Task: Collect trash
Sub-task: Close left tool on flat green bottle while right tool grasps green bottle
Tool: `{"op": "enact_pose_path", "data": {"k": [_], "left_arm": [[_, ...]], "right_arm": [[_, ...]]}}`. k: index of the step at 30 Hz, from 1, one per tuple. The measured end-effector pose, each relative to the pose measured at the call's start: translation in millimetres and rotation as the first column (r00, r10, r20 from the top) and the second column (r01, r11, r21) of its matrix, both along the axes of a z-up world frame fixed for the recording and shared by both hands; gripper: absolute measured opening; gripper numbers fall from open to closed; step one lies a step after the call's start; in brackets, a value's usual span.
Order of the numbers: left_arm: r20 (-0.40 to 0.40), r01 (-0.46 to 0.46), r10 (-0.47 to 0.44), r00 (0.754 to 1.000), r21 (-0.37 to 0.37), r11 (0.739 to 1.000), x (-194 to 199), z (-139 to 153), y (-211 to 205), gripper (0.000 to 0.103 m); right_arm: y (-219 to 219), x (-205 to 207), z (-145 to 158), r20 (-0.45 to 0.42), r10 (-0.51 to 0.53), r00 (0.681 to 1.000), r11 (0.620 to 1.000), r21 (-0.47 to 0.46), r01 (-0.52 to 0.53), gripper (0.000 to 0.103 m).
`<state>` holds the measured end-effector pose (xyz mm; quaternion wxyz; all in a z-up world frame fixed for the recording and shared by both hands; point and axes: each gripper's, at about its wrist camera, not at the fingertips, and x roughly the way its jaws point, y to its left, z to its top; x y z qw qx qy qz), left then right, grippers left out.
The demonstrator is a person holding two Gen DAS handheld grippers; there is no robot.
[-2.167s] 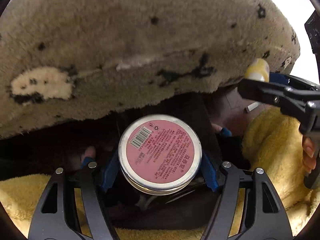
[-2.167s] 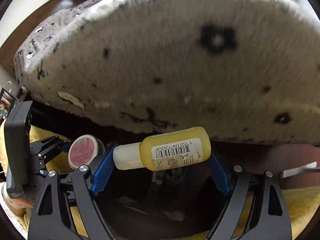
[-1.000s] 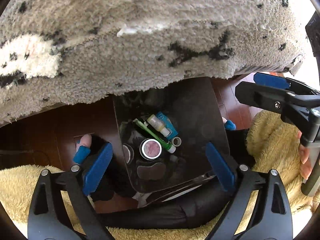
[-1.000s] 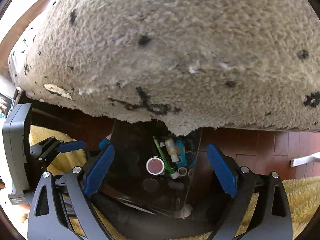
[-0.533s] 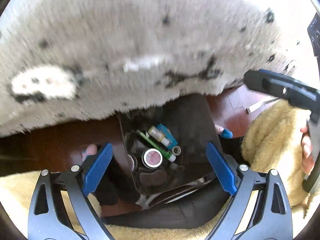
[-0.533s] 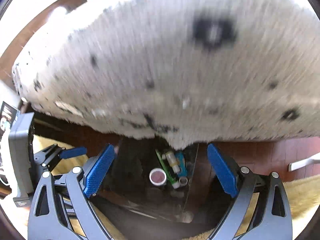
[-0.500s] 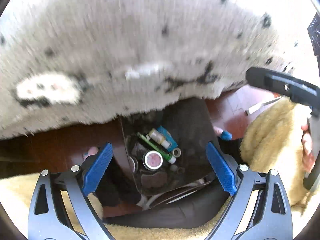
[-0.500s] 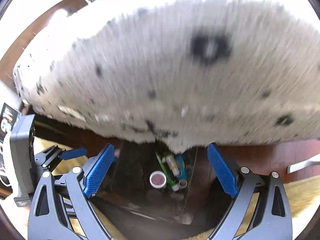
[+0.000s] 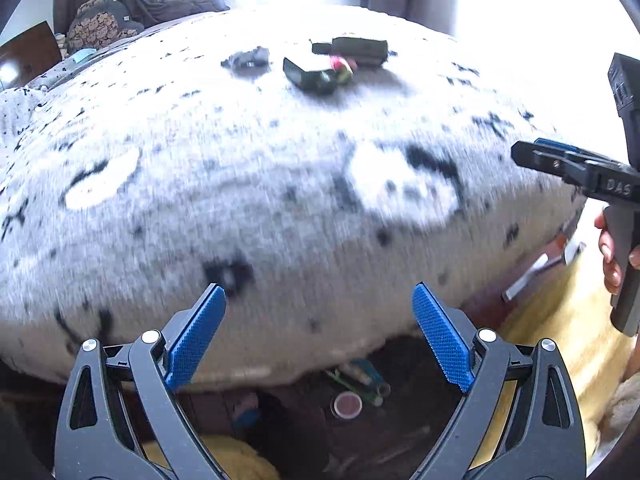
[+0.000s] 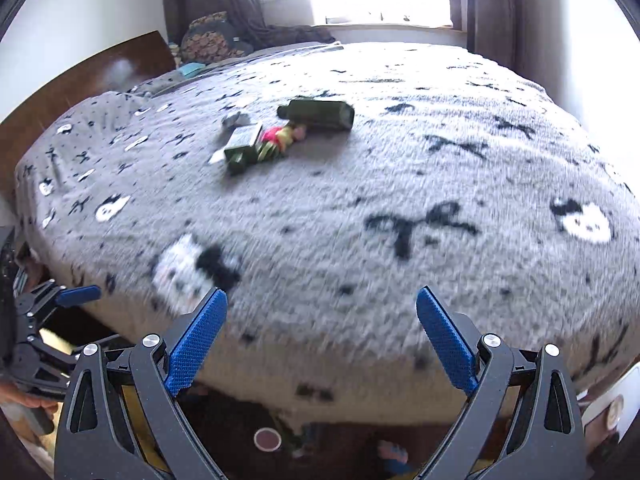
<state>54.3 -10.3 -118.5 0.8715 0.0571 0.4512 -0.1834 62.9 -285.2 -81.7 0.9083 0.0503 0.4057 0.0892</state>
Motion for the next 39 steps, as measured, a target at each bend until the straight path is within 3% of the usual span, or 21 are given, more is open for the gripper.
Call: {"op": "enact_pose_path", "data": {"k": [6, 17, 22, 25, 30, 33, 35, 39], "left_arm": [[0.008, -0.051, 0.051, 0.999, 0.028, 0.998, 57, 5, -9, 0.089], [-0.037, -0.084, 0.084, 0.996, -0.001, 0.996, 130, 6, -32, 0.089], [-0.045, -0.085, 0.085, 0.995, 0.003, 0.996, 145, 5, -37, 0.089], [-0.048, -0.084, 0.084, 0.995, 0.011, 0.996, 153, 6, -39, 0.089], [-0.048, -0.085, 0.086, 0.995, 0.027, 0.996, 168, 7, -40, 0.089], [-0.053, -0.095, 0.096, 0.994, 0.028, 0.995, 179, 7, -40, 0.089], [-0.059, -0.099, 0.1, 0.993, 0.025, 0.995, 185, 7, -41, 0.089], [-0.067, -0.1, 0.101, 0.993, 0.026, 0.995, 194, 3, -44, 0.089]], "right_arm": [[7, 62, 4, 0.003, -0.024, 1.0, 0.999, -0.033, 0.024, 0.096], [23, 168, -9, 0.031, -0.078, 0.996, 0.972, -0.22, 0.083, 0.093], [27, 198, -18, 0.036, -0.011, 0.999, 0.96, -0.28, 0.02, 0.087], [40, 208, -20, 0.05, 0.046, 0.998, 0.933, -0.359, -0.025, 0.087], [60, 223, -25, 0.046, 0.147, 0.988, 0.896, -0.43, -0.114, 0.076], [68, 229, -30, 0.024, 0.193, 0.981, 0.878, -0.451, -0.161, 0.057], [69, 229, -29, 0.022, 0.205, 0.979, 0.881, -0.441, -0.175, 0.046], [67, 225, -25, 0.03, 0.221, 0.975, 0.89, -0.414, -0.189, 0.041]]}}
